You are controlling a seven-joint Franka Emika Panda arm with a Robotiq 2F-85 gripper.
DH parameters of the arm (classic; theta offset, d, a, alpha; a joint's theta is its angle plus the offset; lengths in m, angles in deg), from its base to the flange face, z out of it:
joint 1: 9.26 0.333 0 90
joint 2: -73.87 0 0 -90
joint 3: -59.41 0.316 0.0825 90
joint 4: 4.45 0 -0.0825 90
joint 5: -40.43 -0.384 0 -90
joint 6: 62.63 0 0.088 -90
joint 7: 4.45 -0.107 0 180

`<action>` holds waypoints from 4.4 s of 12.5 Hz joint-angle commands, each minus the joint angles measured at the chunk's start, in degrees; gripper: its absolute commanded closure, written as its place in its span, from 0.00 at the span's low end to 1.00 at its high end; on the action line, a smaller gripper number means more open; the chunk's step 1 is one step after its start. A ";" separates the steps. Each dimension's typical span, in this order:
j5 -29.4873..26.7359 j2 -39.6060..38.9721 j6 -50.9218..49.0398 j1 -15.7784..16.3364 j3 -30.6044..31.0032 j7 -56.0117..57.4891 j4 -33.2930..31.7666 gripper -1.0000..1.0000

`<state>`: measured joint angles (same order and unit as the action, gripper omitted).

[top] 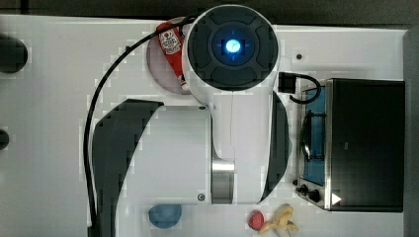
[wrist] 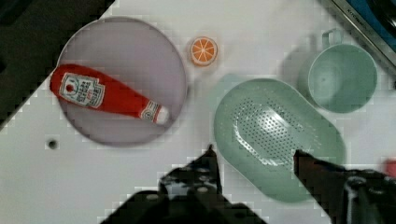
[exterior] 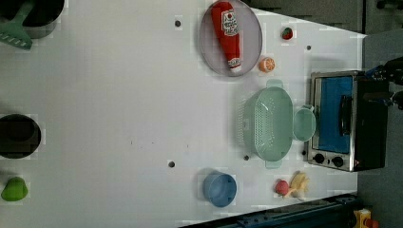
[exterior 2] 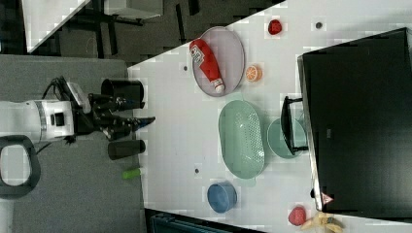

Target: Drag strainer right to left.

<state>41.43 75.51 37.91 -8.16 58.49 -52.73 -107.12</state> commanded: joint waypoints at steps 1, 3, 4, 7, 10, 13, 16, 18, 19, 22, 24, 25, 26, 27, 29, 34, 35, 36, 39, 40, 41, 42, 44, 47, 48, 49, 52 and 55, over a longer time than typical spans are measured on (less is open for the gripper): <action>0.79 22.26 -14.87 -2.97 -2.59 2.92 -7.58 0.20; 0.79 22.12 -14.78 -2.97 -2.59 2.90 -8.27 0.00; 0.78 21.73 -14.74 -2.96 -2.58 2.89 -9.12 0.00; 0.67 19.28 -11.70 -2.93 -2.49 2.54 -13.49 0.00; 0.64 16.17 -2.80 -2.92 -2.46 1.90 -20.01 0.00; 0.62 12.63 10.92 -2.89 -2.42 -6.69 -27.76 0.00; 0.62 7.85 24.41 -2.85 -1.97 -17.41 -33.87 0.00; 0.62 3.58 30.71 -2.83 -1.59 -23.90 -36.21 0.00; 0.62 1.07 33.39 -2.81 -1.38 -25.74 -36.78 0.00; 0.62 -7.18 41.12 -2.62 -0.66 -31.10 -37.14 0.00; 0.62 -11.96 46.86 -2.34 -0.23 -34.55 -37.24 0.00; 0.62 -14.14 48.84 -2.15 0.06 -35.08 -37.25 0.00; 0.62 -16.15 50.89 -1.93 0.29 -35.13 -37.29 0.00; 0.60 -17.73 53.58 -1.61 0.53 -35.24 -37.28 0.00; 0.53 -20.20 57.07 -0.75 0.63 -37.55 -37.28 0.00; 0.41 -21.88 57.57 2.71 2.06 -41.90 -37.29 0.00; 0.41 -21.83 57.61 3.54 2.36 -42.28 -37.06 0.00; 0.38 -21.87 57.52 4.30 2.72 -42.84 -37.00 0.00; 0.36 -21.95 57.16 7.20 3.73 -47.68 -36.90 0.00; 0.36 -22.07 57.04 8.36 4.12 -49.81 -36.90 0.00; 0.36 -22.18 57.04 9.56 4.54 -51.55 -36.80 0.00; 0.36 -22.34 57.02 10.78 4.95 -53.14 -36.65 0.00; 0.36 -22.85 56.98 13.05 5.47 -56.28 -36.12 0.00; 0.34 -24.07 56.85 15.80 5.86 -61.03 -34.47 0.00; 0.34 -24.72 56.84 16.68 5.87 -62.21 -33.56 0.00; 0.32 -25.52 56.77 17.50 5.87 -63.12 -32.45 0.00; -0.04 -28.08 55.99 19.83 5.98 -64.52 -28.79 0.00; -2.43 -30.00 52.49 22.33 6.13 -64.57 -24.43 0.00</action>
<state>39.76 46.18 90.60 12.07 64.46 -113.46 -134.48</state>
